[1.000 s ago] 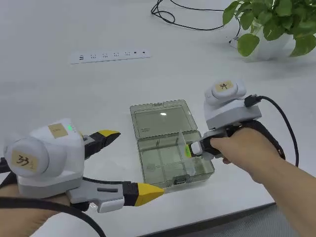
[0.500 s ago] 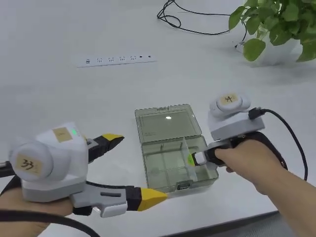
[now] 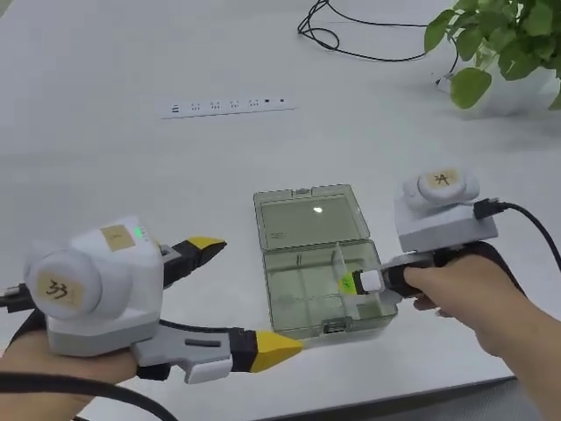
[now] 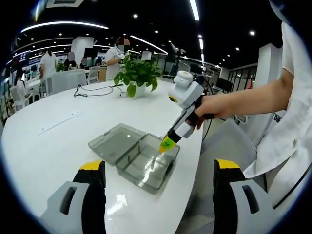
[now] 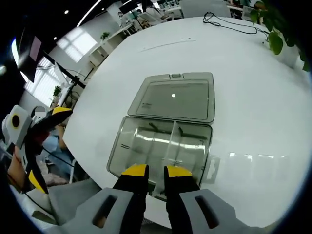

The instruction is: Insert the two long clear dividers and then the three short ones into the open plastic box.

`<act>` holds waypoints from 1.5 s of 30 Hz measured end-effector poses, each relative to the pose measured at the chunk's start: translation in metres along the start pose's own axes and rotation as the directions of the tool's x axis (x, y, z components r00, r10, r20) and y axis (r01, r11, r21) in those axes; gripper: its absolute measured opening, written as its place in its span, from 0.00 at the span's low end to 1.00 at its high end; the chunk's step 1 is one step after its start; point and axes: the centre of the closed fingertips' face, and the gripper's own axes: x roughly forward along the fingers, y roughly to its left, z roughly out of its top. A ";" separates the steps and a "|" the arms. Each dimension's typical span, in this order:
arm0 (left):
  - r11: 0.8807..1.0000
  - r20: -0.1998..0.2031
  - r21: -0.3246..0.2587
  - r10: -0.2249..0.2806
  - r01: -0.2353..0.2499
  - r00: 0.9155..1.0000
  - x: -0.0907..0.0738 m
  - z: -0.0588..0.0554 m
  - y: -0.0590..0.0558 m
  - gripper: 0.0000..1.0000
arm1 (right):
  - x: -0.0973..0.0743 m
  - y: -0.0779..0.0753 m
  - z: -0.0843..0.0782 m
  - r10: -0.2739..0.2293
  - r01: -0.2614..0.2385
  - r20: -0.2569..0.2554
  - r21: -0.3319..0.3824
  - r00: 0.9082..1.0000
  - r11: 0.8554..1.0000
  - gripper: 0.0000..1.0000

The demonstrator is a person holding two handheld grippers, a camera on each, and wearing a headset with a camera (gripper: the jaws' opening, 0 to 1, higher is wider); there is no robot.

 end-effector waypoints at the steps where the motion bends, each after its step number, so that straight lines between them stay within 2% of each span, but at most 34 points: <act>1: 1.000 0.000 -0.001 0.006 -0.006 1.000 -0.001 0.000 0.000 0.93 | 0.000 -0.002 0.001 0.003 -0.003 0.004 -0.010 1.000 1.000 0.15; 5: 0.999 -0.003 -0.014 0.036 -0.036 0.999 -0.004 -0.003 -0.003 0.93 | -0.013 0.006 0.001 0.024 -0.022 0.037 -0.051 0.999 0.998 0.18; 8: 0.998 -0.005 -0.023 0.054 -0.054 0.999 -0.006 -0.004 -0.005 0.93 | -0.015 0.003 -0.002 0.042 -0.039 0.052 -0.068 0.998 0.997 0.20; 15: 0.992 -0.014 -0.042 0.117 -0.118 0.993 -0.013 -0.007 -0.008 0.92 | -0.039 0.009 0.000 0.083 -0.069 0.103 -0.132 0.991 0.989 0.26; 23: 0.981 -0.052 -0.053 0.186 -0.189 0.981 -0.019 -0.021 -0.007 0.91 | -0.066 0.012 0.002 0.149 -0.113 0.165 -0.210 0.975 0.971 0.30; 24: 0.978 -0.057 -0.060 0.196 -0.200 0.979 -0.020 -0.023 -0.006 0.91 | -0.069 0.012 0.004 0.162 -0.120 0.178 -0.226 0.971 0.967 0.31; 26: 0.976 -0.063 -0.064 0.205 -0.209 0.977 -0.022 -0.025 -0.005 0.91 | -0.073 0.012 0.004 0.167 -0.124 0.182 -0.227 0.969 0.966 0.32; 28: 0.973 -0.073 -0.068 0.218 -0.223 0.973 -0.024 -0.029 -0.004 0.90 | -0.077 0.011 0.005 0.183 -0.134 0.195 -0.240 0.964 0.961 0.33; 37: 0.969 -0.094 -0.082 0.226 -0.234 0.970 -0.026 -0.040 0.002 0.90 | -0.087 0.006 0.017 0.208 -0.140 0.239 -0.274 0.948 0.951 0.41; 45: 0.969 -0.120 -0.088 0.218 -0.229 0.969 -0.022 -0.053 0.013 0.90 | -0.089 0.011 0.024 0.228 -0.140 0.260 -0.318 0.938 0.938 0.43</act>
